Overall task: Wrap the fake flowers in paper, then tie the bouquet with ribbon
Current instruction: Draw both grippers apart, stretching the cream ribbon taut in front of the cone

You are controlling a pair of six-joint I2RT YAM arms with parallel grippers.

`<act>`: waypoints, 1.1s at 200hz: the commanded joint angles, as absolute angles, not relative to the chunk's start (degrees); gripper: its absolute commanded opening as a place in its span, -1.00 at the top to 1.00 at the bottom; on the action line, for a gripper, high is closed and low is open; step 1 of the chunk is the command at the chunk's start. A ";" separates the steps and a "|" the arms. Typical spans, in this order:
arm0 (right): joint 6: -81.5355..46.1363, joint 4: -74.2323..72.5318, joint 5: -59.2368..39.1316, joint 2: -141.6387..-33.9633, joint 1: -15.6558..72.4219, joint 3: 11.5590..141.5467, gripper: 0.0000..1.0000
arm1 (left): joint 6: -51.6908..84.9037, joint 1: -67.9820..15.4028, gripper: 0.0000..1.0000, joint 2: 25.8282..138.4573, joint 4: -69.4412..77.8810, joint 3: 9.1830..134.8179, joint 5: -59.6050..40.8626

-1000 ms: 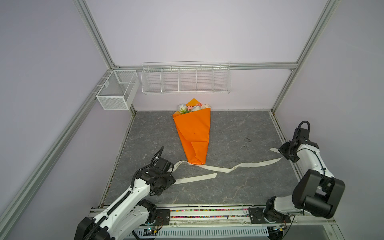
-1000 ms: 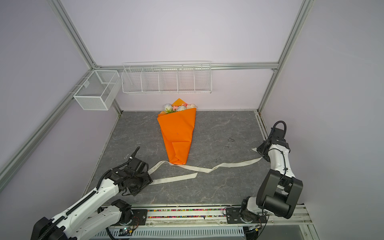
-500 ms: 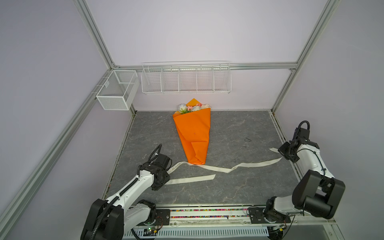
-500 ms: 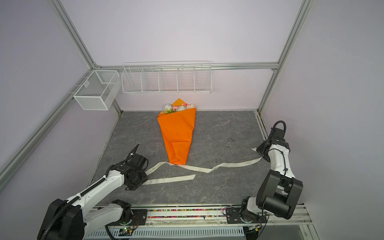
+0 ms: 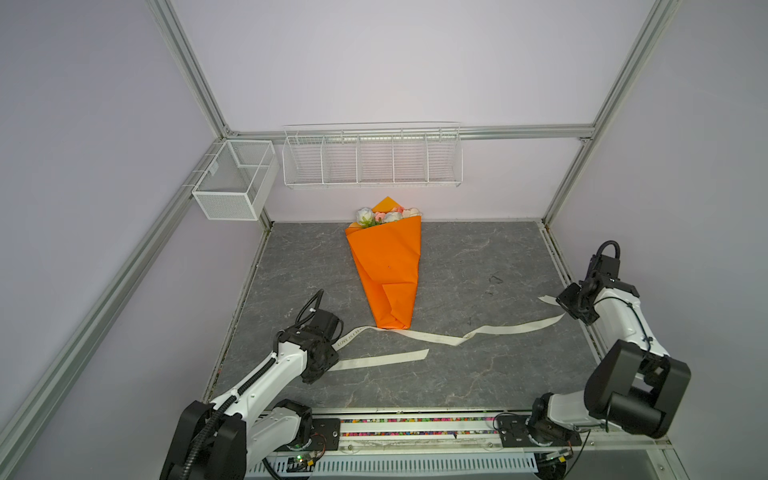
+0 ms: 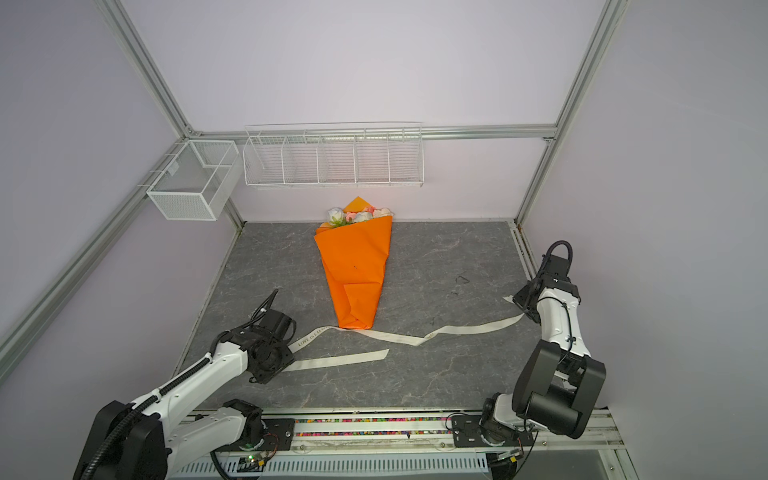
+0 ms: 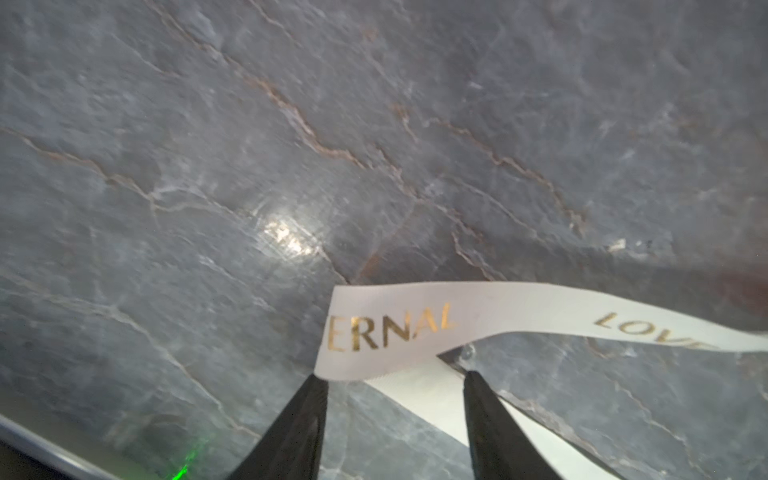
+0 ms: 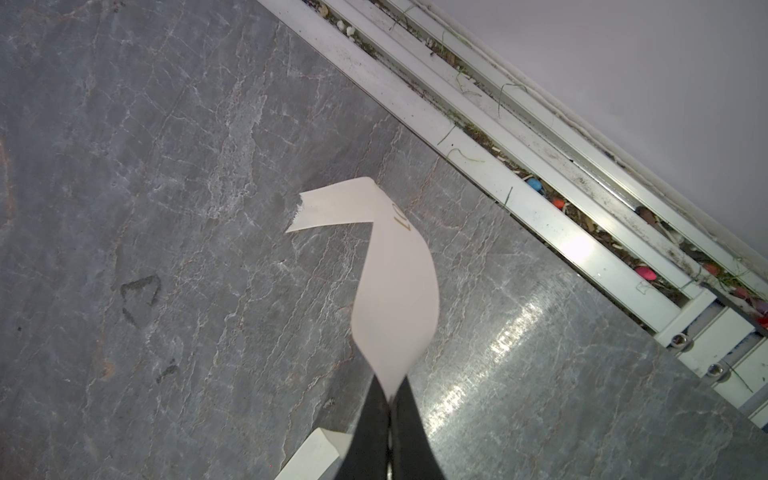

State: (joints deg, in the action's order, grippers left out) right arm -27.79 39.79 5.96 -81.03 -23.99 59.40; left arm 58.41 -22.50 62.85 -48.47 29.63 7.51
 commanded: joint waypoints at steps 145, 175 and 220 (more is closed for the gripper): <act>-24.26 43.61 12.10 -76.56 -25.75 62.62 0.87 | 38.24 -14.52 1.00 81.81 -49.52 44.92 8.58; -24.22 44.22 13.08 -74.73 -26.02 63.27 0.87 | 35.43 -2.68 1.00 78.56 -47.88 45.05 0.98; -24.39 43.97 15.78 -74.46 -26.19 62.58 0.87 | 29.84 13.39 1.00 76.81 -48.64 49.53 -7.36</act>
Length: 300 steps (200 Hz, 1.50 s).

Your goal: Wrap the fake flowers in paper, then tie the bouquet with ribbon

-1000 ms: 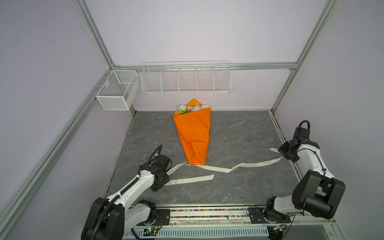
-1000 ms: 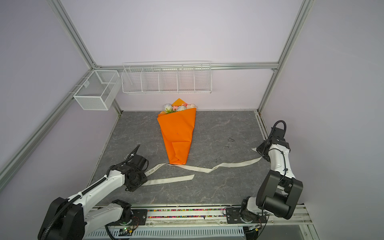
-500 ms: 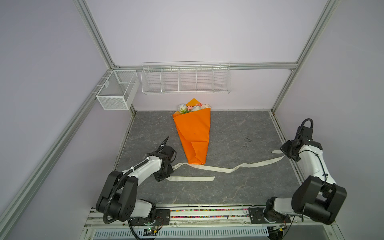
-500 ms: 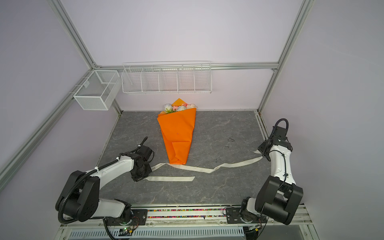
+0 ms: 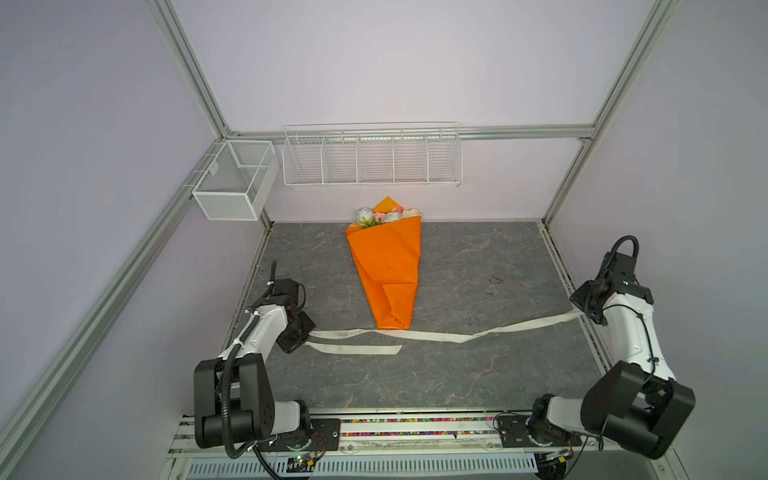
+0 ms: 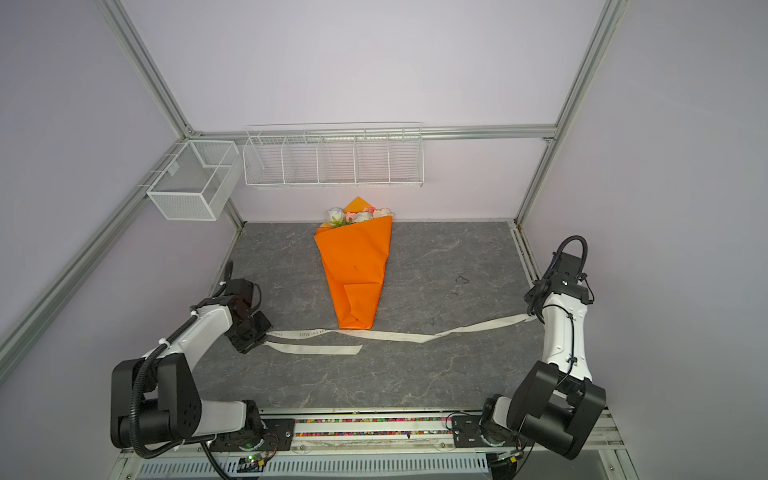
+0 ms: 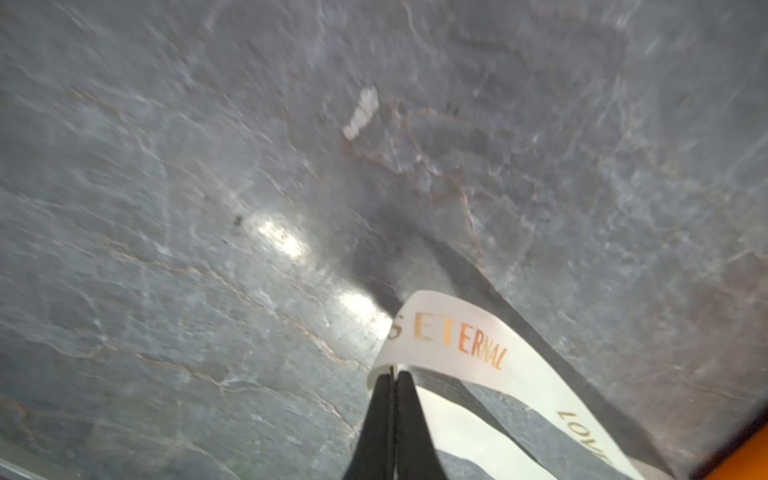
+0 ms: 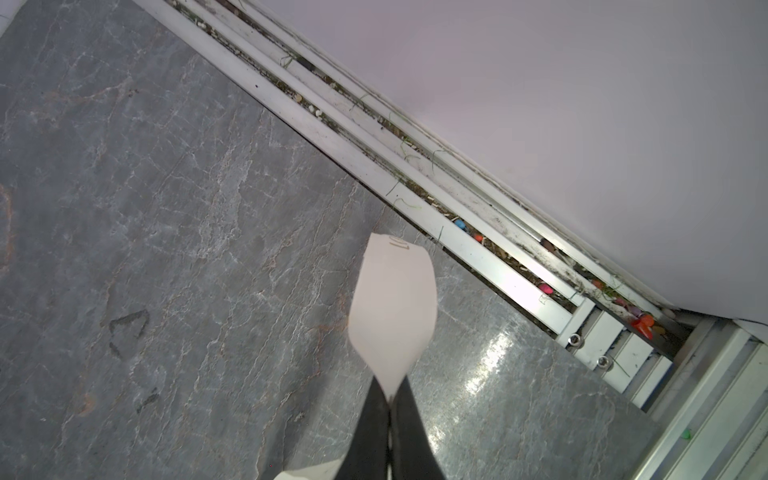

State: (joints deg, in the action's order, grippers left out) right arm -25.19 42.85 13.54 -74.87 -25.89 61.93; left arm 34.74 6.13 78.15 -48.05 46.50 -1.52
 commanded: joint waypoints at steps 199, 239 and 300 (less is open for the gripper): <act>-24.56 44.03 8.88 -72.26 -21.43 55.75 0.87 | -18.10 16.90 1.00 67.91 -40.77 69.64 24.31; -25.05 44.47 11.84 -74.05 -18.92 54.98 0.87 | -10.70 16.42 1.00 68.23 -43.56 70.20 16.36; -23.74 44.18 11.72 -75.66 -18.83 54.80 0.87 | 23.92 16.44 0.42 76.69 -54.75 60.93 -14.36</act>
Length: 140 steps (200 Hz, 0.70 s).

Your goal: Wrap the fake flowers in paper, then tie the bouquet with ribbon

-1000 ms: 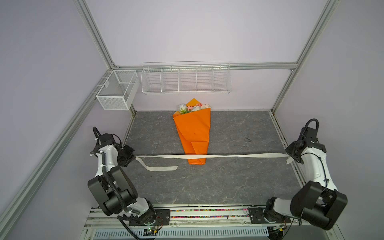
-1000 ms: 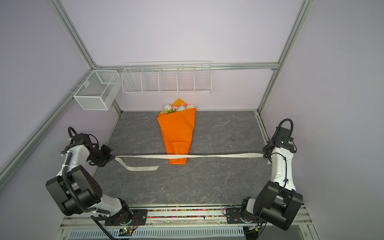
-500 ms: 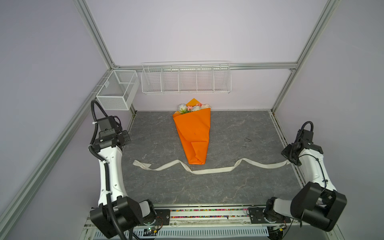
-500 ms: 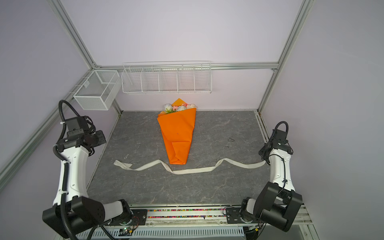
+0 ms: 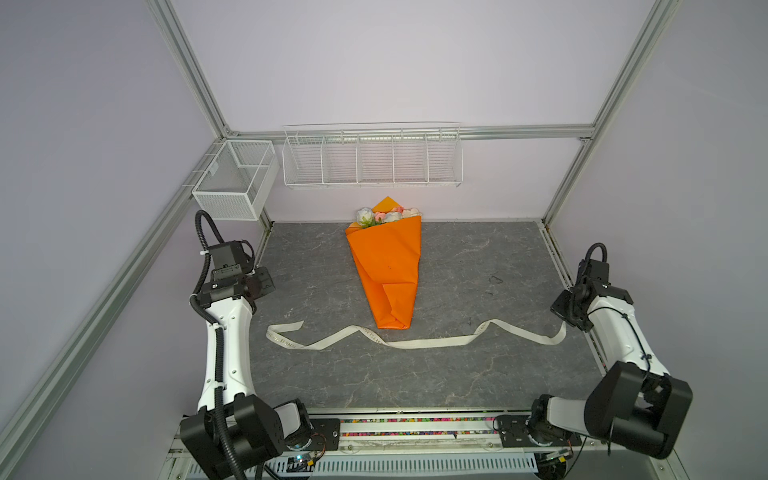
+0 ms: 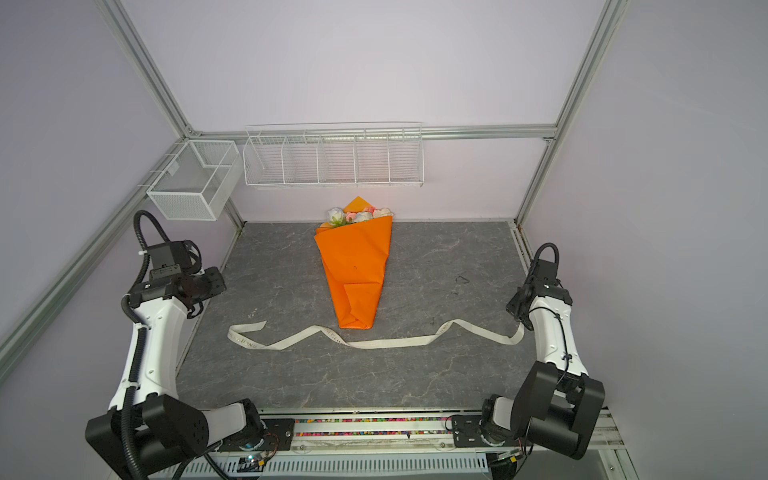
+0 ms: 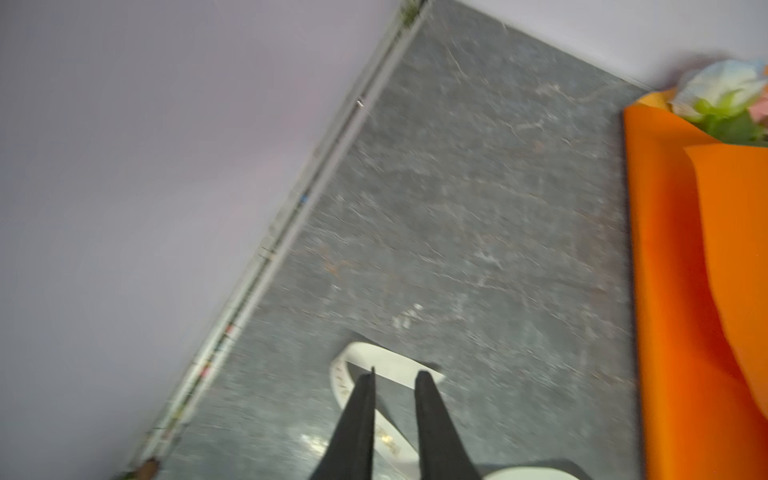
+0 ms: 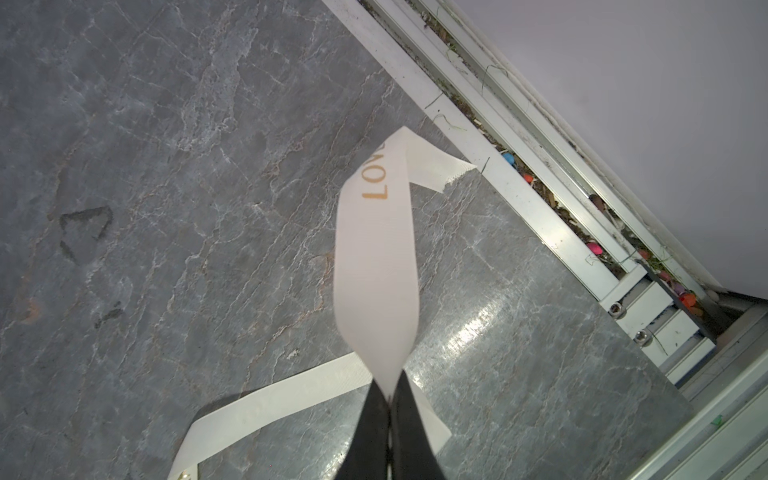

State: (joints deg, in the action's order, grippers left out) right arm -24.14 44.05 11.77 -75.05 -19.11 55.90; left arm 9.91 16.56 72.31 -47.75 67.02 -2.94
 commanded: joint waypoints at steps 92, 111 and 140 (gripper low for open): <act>-22.08 44.00 9.80 -77.41 -18.50 55.20 0.87 | 35.31 21.68 -0.08 79.24 -40.92 49.22 4.93; -22.31 43.71 9.52 -77.48 -18.38 55.04 0.87 | 35.06 21.95 -0.08 84.06 -40.15 50.80 3.30; -22.81 43.16 8.11 -78.36 -18.37 54.72 0.87 | 36.97 21.95 -0.07 88.11 -36.42 50.00 2.52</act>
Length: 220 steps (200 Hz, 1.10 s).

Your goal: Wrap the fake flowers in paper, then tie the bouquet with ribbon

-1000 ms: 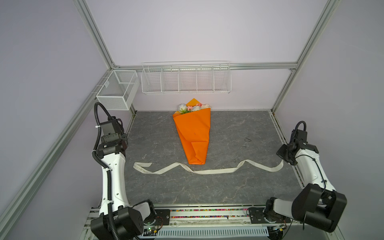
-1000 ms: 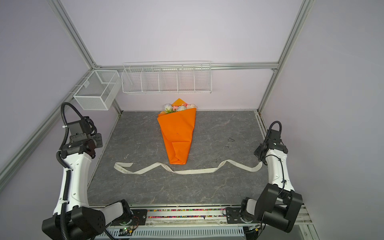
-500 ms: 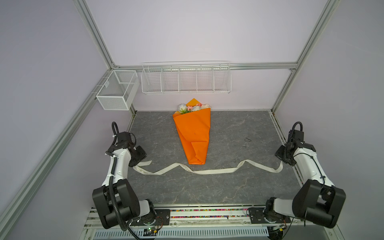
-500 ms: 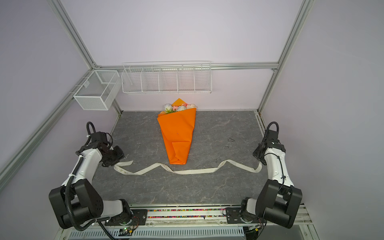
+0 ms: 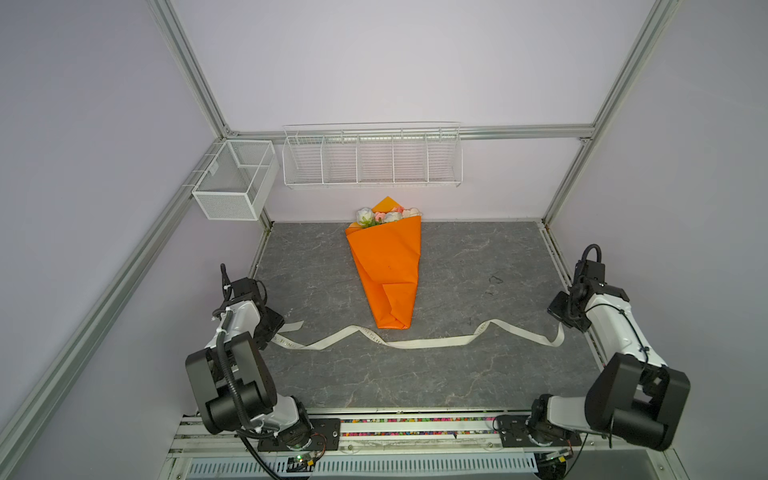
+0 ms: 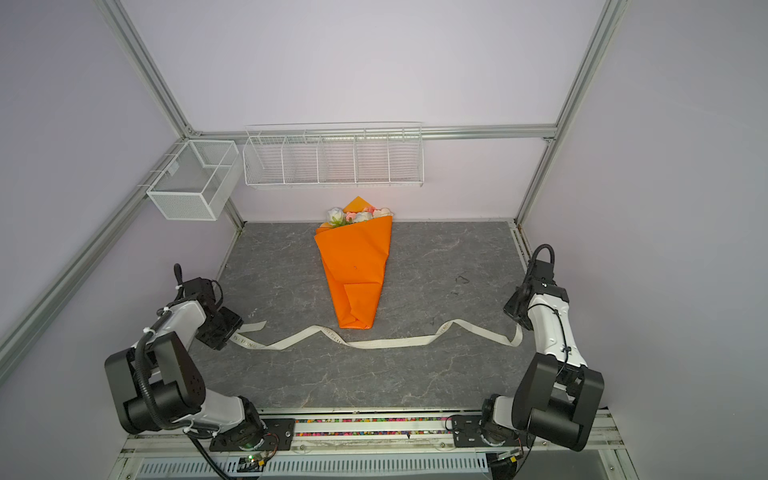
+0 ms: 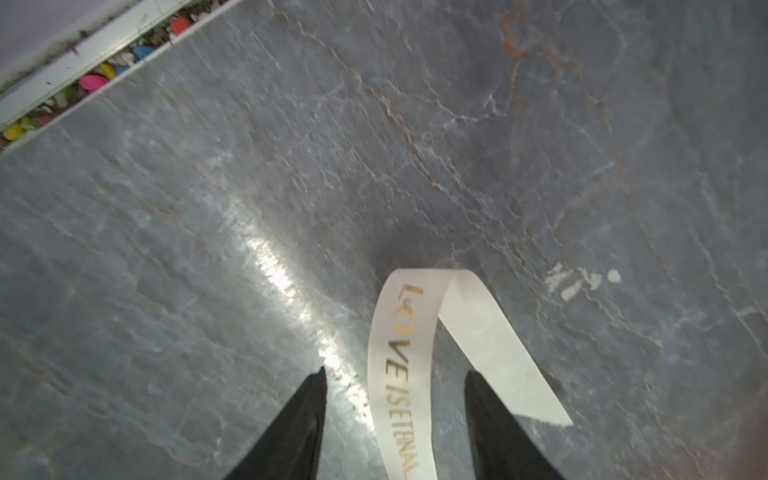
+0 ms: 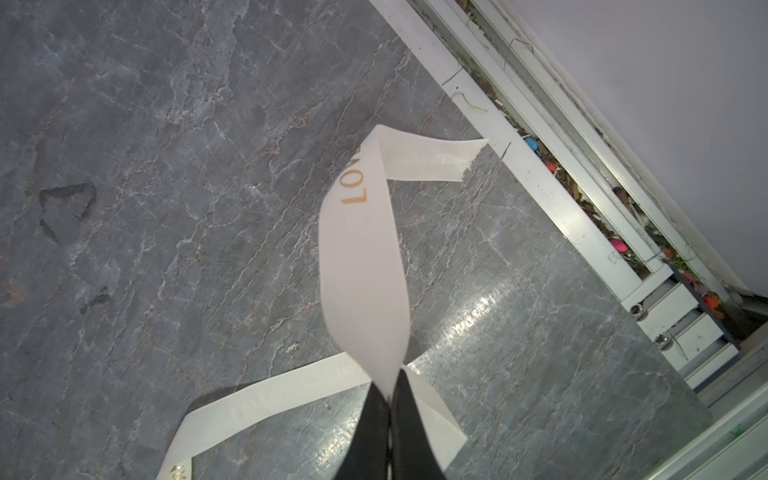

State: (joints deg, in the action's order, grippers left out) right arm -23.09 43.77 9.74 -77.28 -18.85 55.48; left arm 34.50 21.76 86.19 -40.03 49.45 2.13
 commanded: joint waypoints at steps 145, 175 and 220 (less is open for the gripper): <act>-22.95 37.95 7.65 -80.90 -18.37 50.73 0.87 | 32.79 26.00 1.00 92.45 -40.51 65.72 19.83; -22.57 34.22 10.91 -81.96 -18.45 50.94 0.87 | 32.12 25.97 1.00 94.70 -39.56 67.66 14.07; -21.97 34.20 15.17 -87.52 -18.93 58.42 0.87 | 30.50 25.95 0.60 96.69 -40.59 70.63 8.75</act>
